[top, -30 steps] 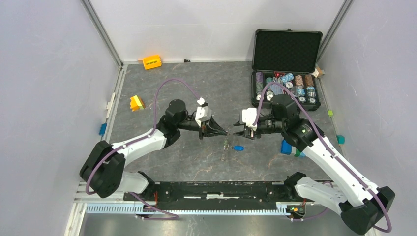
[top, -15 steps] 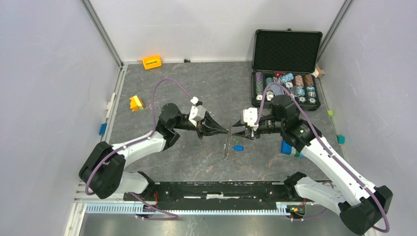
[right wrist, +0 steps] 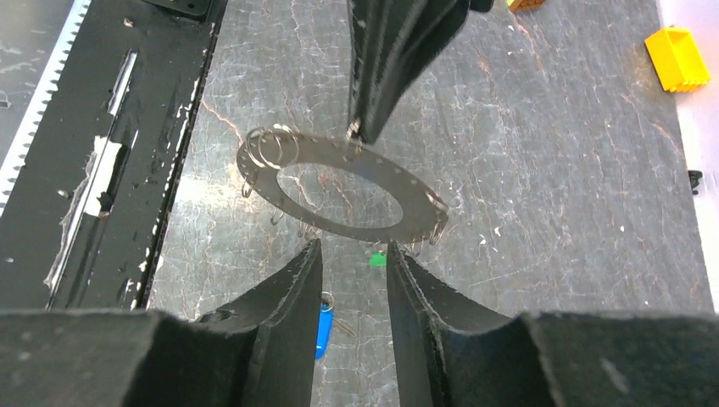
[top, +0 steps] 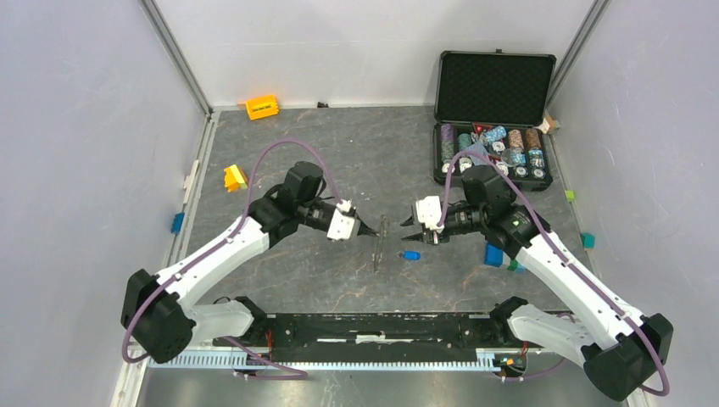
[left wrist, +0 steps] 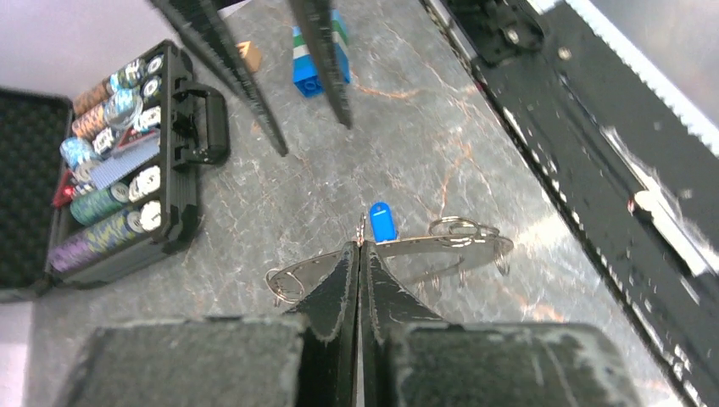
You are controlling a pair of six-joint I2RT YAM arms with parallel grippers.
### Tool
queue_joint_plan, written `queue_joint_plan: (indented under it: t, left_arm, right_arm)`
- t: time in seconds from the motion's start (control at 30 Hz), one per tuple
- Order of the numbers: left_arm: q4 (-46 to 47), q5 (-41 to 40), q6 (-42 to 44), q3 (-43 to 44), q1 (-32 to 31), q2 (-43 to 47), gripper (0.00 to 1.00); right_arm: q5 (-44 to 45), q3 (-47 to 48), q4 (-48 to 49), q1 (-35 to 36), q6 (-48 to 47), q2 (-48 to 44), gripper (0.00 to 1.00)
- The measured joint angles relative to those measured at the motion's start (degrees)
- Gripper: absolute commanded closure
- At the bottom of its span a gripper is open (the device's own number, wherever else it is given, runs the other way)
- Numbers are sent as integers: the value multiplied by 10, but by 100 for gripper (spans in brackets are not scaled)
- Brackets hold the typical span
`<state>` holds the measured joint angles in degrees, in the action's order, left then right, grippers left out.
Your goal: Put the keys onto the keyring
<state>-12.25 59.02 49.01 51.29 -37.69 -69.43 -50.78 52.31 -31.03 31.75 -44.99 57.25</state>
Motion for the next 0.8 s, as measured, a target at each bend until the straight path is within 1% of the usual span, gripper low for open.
queue_joint_plan:
  t: [0.17, 0.23, 0.3, 0.5, 0.63, 0.8]
  left_arm:
    - [-221, 1, 246, 45, 0, 21, 98]
    - [-285, 0, 318, 52, 0, 26, 98]
    - [-328, 0, 366, 54, -1, 30, 98]
    - [-417, -20, 477, 54, -8, 40, 98]
    - [-438, -35, 527, 51, -11, 46, 98]
    - [-450, -46, 562, 38, -11, 49, 98]
  right_arm:
    - [-12, -1, -7, 0, -24, 6, 63]
    - [-13, -1, -9, 1, -31, 9, 63]
    - [-15, -1, -9, 1, -35, 12, 63]
    - [-17, -12, -7, 4, -43, 18, 64]
    - [-17, -16, -8, 6, -44, 28, 64]
    - [-17, -19, -6, 10, -46, 35, 65]
